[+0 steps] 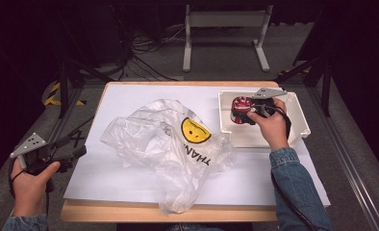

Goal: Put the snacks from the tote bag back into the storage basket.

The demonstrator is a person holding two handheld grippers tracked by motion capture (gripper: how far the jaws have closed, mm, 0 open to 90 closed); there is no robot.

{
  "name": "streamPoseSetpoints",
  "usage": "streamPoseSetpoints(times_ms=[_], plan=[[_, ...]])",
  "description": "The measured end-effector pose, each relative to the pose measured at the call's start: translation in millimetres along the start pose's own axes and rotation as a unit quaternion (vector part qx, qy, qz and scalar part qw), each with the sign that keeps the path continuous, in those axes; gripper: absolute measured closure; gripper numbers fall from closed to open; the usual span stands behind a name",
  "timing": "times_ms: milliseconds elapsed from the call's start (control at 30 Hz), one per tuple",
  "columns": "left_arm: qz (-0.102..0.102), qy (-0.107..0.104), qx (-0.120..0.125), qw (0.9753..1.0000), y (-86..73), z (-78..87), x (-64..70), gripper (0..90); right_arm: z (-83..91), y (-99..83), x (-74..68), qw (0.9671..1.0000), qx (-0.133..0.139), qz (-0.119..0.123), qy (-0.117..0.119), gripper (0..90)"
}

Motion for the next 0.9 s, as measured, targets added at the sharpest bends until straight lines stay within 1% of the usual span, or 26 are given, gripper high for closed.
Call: streamPoseSetpoints(times_ms=[300,667,900], plan=[[0.001,0.001,-0.004,1.0000,-2.6,0.6,-0.1,18.0,-12.0,-11.5,-2.4,1.0000,-0.007,0.001,-0.002,24.9],[0.004,0.003,-0.009,1.0000,-5.1,0.1,-0.9,17.9,-26.5,-19.6,-8.5,0.9999,-0.010,-0.001,0.002,24.9],[0.002,0.001,-0.012,0.9999,-5.7,-1.7,-0.4,17.9,-32.0,-25.2,-11.2,0.9999,-0.013,-0.002,0.005,24.9]])
Point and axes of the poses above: each handheld gripper's, and its own axes: z roughly backward along the jaws, y roughly out of its top, x roughly to its right, the point moved 9 cm from there along -z, roughly forward along the jaws, and after that the axes turned 11 degrees about -y, right-handed, at the moved point
